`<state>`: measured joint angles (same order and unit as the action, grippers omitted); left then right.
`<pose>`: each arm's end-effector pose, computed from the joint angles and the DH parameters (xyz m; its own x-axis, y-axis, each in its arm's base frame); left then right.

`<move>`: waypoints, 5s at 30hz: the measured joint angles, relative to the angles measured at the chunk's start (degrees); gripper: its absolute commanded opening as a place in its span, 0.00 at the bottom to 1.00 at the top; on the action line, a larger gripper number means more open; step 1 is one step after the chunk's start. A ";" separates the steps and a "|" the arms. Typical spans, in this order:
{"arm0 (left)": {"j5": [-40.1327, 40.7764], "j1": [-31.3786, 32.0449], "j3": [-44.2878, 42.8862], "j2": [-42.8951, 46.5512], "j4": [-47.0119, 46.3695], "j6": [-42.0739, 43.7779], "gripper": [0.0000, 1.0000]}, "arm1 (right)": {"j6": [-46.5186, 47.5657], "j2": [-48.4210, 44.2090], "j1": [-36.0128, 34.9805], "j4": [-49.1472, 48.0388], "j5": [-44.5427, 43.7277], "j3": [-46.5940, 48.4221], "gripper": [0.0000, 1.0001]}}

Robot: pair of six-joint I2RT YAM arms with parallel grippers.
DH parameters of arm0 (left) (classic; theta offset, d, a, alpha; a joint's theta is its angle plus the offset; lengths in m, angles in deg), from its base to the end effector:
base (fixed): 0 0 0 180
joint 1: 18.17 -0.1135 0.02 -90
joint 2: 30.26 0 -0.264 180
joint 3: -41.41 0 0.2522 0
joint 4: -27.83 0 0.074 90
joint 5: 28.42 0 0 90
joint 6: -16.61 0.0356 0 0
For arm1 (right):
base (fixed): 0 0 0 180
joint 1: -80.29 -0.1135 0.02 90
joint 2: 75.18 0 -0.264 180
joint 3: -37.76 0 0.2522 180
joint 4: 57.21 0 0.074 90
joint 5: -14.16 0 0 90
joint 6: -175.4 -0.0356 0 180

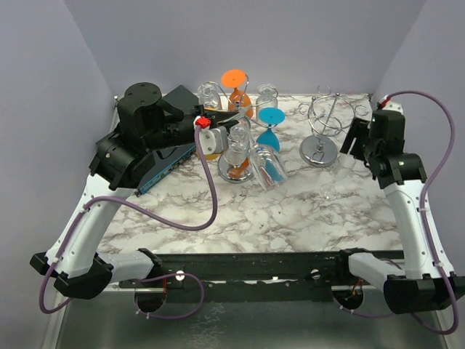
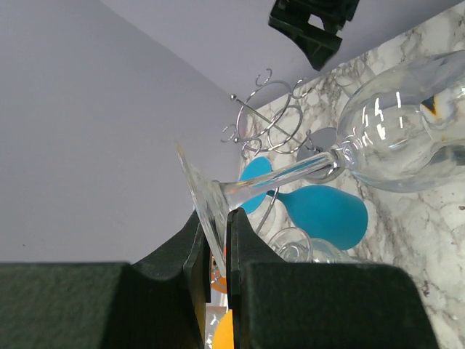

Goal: Place the wine glass upside down on the wine glass rack
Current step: Adjust the wine glass at the center of the board, then turn the wine glass upside down at the wine rack.

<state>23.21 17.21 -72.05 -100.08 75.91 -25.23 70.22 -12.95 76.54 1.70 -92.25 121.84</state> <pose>0.1609 -0.1414 0.5275 0.6720 0.2392 -0.7009 0.6864 0.1540 0.7107 0.2176 0.0042 0.3758 -0.5379 0.2165 -0.8147 0.3140 0.9484 0.0446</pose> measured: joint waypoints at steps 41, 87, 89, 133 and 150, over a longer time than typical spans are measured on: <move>-2.08 16.11 6.84 -8.44 -8.57 45.53 0.00 | 5.20 -25.33 0.02 -33.79 81.88 -25.44 0.99; 2.69 18.01 5.99 -12.15 -17.22 43.06 0.99 | 4.83 -18.58 -2.19 -58.16 68.22 -32.35 0.46; 4.35 18.01 6.14 -11.76 -17.64 42.69 0.99 | 5.22 -19.08 -2.19 -58.07 64.74 -32.26 0.46; 40.68 -1.40 -14.05 -7.45 16.15 -22.84 0.99 | 12.83 9.38 24.61 -71.36 27.89 -35.82 0.30; 39.89 -1.40 -9.40 -4.59 16.35 -23.28 0.99 | 15.34 24.79 26.64 -83.23 31.08 -32.15 0.28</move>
<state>63.10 15.81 -81.45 -104.67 92.26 -48.51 85.57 11.84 103.19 -81.53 -61.17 89.69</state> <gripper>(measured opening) 0.987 0.733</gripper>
